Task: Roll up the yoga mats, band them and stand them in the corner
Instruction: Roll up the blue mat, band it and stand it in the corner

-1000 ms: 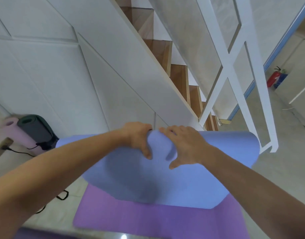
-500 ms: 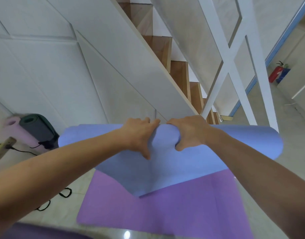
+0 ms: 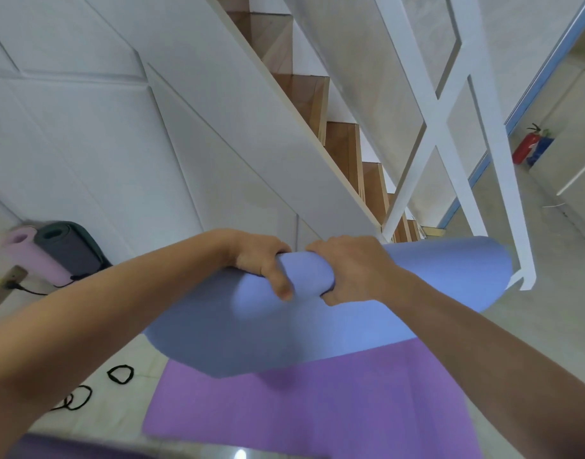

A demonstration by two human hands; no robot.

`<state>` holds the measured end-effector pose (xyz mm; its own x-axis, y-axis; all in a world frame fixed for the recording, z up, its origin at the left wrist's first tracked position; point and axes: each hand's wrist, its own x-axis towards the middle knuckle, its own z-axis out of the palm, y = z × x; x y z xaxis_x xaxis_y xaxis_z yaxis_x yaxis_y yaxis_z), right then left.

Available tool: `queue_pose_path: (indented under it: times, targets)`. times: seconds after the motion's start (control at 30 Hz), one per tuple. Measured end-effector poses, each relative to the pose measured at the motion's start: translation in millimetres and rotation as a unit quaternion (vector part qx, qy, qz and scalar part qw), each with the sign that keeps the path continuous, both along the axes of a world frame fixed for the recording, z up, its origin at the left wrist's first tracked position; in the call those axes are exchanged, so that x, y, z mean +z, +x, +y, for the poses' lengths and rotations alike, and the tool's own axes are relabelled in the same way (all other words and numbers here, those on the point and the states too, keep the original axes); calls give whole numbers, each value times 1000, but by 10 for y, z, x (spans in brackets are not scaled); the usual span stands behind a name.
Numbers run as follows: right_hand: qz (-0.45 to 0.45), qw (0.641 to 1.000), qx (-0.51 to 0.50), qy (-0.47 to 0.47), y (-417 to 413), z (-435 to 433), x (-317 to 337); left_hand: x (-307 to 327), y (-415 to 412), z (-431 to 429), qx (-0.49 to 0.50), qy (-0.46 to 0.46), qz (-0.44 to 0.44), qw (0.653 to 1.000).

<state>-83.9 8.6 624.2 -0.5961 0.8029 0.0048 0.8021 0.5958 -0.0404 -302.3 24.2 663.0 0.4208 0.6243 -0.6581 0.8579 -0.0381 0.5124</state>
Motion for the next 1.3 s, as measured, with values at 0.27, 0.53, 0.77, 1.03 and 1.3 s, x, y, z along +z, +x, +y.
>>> queue_pose_path:
  times: [0.27,0.53,0.77,1.03,1.3]
  targets:
    - [14,995,-48,-91,-17,-36,-28,2,60,-101,-87,285,206,932]
    - [-48,999,-4,-1,-133,-120,-105,14,-133,-38,51,-46,-8,998]
    - [5,992,-31,-124,-27,149,148,-67,-16,-202,-123,300,200,925]
    - [-104,989,20,99,-110,-110,-257,-154,-243,-127,59,132,41,989]
    - [-47,996,56,42,-230,25,-123,-125,-375,-169,78,-26,-71,994]
